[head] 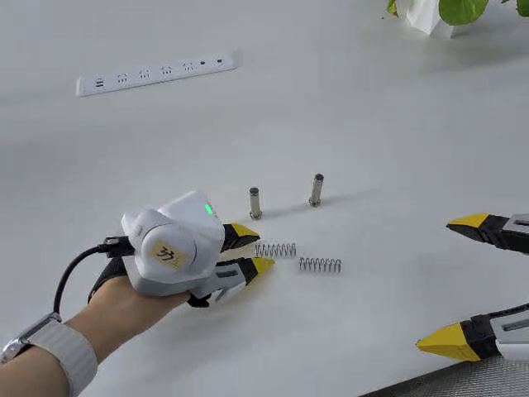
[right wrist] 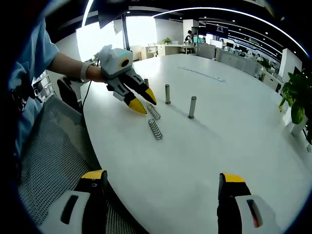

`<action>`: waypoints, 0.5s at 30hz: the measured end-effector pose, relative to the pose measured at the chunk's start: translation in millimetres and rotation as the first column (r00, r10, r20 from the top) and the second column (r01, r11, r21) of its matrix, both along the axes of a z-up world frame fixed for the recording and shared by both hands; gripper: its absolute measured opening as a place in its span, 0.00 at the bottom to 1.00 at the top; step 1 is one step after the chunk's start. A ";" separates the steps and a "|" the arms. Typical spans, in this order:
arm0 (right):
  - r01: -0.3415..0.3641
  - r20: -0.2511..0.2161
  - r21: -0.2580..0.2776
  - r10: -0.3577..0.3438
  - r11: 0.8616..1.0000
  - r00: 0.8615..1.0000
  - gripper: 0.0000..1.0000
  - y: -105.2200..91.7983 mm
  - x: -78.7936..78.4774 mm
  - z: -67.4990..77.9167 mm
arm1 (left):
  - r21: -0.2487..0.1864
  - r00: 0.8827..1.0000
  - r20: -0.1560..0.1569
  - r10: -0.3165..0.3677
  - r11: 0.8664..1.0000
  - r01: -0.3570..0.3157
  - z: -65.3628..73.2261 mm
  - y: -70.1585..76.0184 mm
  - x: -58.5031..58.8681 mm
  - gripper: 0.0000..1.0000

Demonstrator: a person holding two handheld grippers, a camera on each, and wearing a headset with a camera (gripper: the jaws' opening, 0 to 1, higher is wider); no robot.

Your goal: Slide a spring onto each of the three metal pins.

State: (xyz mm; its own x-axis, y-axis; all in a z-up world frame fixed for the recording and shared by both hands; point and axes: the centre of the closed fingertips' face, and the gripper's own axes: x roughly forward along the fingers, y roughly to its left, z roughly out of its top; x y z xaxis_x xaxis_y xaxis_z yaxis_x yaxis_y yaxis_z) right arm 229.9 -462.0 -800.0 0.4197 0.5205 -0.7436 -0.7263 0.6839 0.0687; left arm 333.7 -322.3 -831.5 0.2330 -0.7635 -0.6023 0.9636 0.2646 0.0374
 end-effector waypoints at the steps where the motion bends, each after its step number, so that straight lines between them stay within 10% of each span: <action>1: 0.000 -0.001 0.001 0.000 1.000 1.000 0.94 0.2 -0.1 -0.1 | 0.003 1.000 0.000 -0.002 1.000 0.002 -0.6 -0.1 0.0 0.18; 15: -0.005 -0.009 0.007 0.005 1.000 1.000 0.93 5.5 1.4 -0.5 | 0.031 1.000 -0.006 -0.019 0.999 0.019 -6.2 3.3 1.3 0.11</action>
State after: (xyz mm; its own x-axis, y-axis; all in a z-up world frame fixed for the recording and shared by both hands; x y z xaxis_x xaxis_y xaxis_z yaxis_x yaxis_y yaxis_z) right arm 231.3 -456.5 -800.6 0.4110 0.5274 -0.7436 -0.7288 0.6801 0.0795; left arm 335.0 -318.9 -837.7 0.2151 -0.7486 -0.6272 0.9687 0.2448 0.0400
